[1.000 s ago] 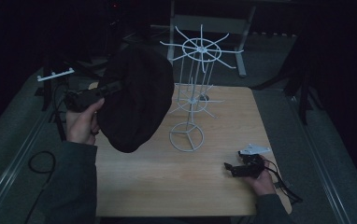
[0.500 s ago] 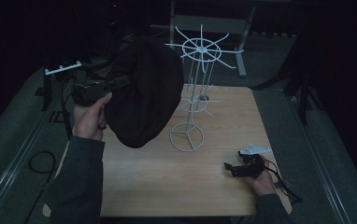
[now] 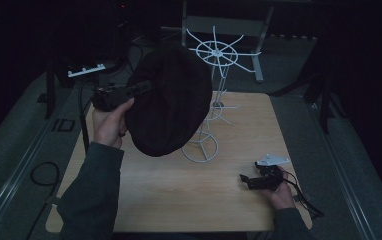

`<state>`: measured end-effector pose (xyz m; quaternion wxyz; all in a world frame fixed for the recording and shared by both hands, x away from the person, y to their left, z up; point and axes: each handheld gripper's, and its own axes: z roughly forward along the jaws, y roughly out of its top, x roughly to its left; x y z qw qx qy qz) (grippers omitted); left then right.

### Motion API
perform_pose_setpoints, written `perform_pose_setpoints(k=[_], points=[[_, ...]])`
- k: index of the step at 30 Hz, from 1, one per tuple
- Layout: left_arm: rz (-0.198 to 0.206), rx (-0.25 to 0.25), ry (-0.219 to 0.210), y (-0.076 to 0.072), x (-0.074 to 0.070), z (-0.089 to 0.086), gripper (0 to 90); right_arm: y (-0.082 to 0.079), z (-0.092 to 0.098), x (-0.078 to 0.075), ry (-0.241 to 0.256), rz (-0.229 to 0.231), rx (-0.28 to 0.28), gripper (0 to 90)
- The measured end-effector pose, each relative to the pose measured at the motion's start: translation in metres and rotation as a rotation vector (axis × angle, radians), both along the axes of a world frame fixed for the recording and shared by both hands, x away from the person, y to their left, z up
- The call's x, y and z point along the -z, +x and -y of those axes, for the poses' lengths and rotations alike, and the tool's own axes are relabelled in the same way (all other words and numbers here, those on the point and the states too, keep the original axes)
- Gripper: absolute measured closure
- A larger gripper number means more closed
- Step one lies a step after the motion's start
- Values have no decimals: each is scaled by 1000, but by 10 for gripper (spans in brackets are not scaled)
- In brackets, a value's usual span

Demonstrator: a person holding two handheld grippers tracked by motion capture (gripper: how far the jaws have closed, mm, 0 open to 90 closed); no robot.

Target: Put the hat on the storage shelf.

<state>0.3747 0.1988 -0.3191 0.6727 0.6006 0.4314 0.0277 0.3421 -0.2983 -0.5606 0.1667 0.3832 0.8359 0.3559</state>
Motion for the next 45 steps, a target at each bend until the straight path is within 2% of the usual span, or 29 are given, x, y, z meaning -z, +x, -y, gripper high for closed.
perform_pose_setpoints(k=[4, 8, 13, 15, 19, 22, 31, 40, 45], points=[[-12, -3, -8, 3, 0, 4, 723, 0, 0, 0, 0, 0, 0, 147], [-22, -18, 11, 5, -1, 10, 724, 0, 0, 0, 0, 0, 0, 147], [-66, -45, 22, 15, 9, 15, 729, 0, 0, 0, 0, 0, 0, 147], [-80, -45, 12, 18, 13, 16, 731, 0, 0, 0, -1, 1, 0, 147], [-81, -43, 15, 19, 16, 18, 728, 0, 0, 0, -1, 0, 0, 147], [-72, -45, 39, 18, 16, 21, 708, 0, 0, 0, 0, -1, 0, 147], [-89, -48, 89, 21, 20, 26, 660, 0, 0, 0, -1, 1, -1, 147], [-104, -48, 81, 23, 22, 24, 621, 0, 0, 0, 0, 1, 0, 147], [-91, -49, 80, 21, 21, 23, 559, 0, 0, 0, -1, 1, 0, 147]])
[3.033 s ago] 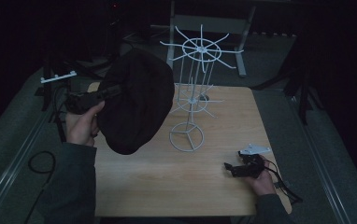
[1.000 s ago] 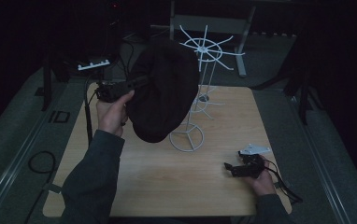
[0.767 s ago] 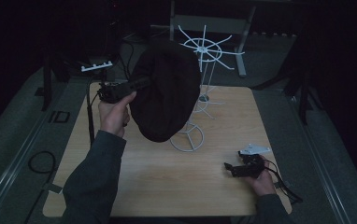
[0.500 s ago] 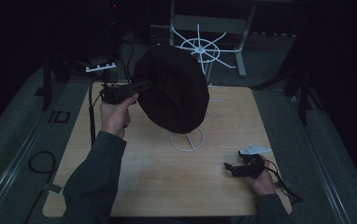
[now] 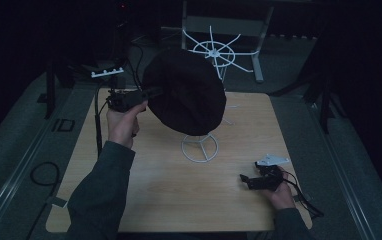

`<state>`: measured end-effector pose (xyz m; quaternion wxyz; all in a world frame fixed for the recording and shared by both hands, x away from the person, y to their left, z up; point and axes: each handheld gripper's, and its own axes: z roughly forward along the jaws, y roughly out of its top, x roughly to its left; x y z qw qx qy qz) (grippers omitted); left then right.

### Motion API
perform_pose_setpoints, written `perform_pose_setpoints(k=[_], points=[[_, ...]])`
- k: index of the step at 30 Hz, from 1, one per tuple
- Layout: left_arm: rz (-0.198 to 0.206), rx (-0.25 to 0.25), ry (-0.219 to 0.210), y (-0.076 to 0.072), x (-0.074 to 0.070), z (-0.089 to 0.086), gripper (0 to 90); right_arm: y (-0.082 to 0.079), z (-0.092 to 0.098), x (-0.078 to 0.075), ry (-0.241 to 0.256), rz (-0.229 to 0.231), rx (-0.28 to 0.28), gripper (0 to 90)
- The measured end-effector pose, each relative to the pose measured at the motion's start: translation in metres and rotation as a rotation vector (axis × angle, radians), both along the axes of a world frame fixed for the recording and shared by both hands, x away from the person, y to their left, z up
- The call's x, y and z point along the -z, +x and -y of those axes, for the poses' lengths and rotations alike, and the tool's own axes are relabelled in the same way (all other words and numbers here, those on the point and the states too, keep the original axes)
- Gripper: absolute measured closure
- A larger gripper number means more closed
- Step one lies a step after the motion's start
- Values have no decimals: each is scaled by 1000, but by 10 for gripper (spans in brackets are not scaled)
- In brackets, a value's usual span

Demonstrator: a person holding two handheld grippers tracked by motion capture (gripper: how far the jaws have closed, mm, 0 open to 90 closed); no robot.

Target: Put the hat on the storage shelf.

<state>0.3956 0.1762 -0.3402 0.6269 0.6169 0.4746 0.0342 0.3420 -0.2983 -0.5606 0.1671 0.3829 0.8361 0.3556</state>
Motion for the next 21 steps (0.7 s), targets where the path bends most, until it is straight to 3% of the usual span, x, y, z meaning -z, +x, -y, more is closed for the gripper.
perform_pose_setpoints(k=[13, 21], points=[[37, -35, 48, -9, -4, -8, 486, 0, 0, 0, 0, 0, 0, 147], [61, -58, 127, -15, -5, -12, 503, 0, 0, 0, 0, 0, 0, 146]])
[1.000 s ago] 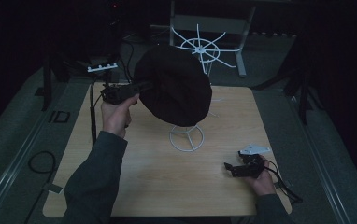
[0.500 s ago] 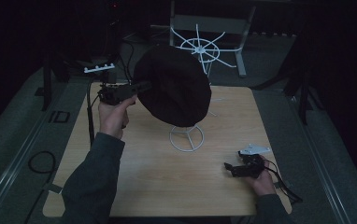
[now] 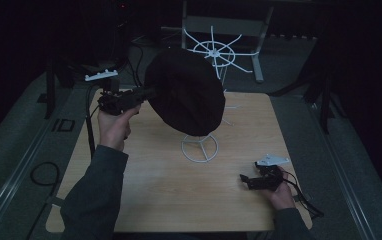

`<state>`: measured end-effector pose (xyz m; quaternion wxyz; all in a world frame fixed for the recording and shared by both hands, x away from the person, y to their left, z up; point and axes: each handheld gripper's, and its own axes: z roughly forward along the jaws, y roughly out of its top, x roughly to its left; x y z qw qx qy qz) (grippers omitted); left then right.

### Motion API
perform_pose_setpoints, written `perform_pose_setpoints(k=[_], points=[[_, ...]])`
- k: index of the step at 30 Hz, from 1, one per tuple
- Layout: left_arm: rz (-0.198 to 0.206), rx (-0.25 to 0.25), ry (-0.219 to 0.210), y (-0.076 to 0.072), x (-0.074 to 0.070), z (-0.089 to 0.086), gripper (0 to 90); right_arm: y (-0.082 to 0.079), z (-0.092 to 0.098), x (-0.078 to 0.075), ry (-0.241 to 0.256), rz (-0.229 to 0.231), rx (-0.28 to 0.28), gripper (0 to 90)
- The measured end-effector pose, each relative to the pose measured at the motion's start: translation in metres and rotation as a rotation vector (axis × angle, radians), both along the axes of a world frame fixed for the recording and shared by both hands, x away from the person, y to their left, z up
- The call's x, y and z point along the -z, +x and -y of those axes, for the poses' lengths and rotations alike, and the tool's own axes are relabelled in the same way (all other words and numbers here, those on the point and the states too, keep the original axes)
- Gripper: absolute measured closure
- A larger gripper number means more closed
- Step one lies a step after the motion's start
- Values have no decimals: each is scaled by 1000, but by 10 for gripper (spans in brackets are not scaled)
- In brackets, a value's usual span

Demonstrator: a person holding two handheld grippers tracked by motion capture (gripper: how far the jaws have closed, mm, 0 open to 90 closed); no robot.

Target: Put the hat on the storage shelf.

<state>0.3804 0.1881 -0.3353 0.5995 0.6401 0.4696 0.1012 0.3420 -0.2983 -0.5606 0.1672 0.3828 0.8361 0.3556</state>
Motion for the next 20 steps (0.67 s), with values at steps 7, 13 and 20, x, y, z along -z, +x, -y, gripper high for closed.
perform_pose_setpoints(k=[7, 13, 20], points=[[21, -25, 72, -10, -4, 0, 501, 0, 0, 0, 0, 0, 0, 147], [30, -38, 104, -15, -3, -1, 494, 0, 0, 0, 0, 0, 0, 147], [21, -54, 112, -22, 8, -10, 494, 0, 0, 0, 0, 0, 0, 147]])
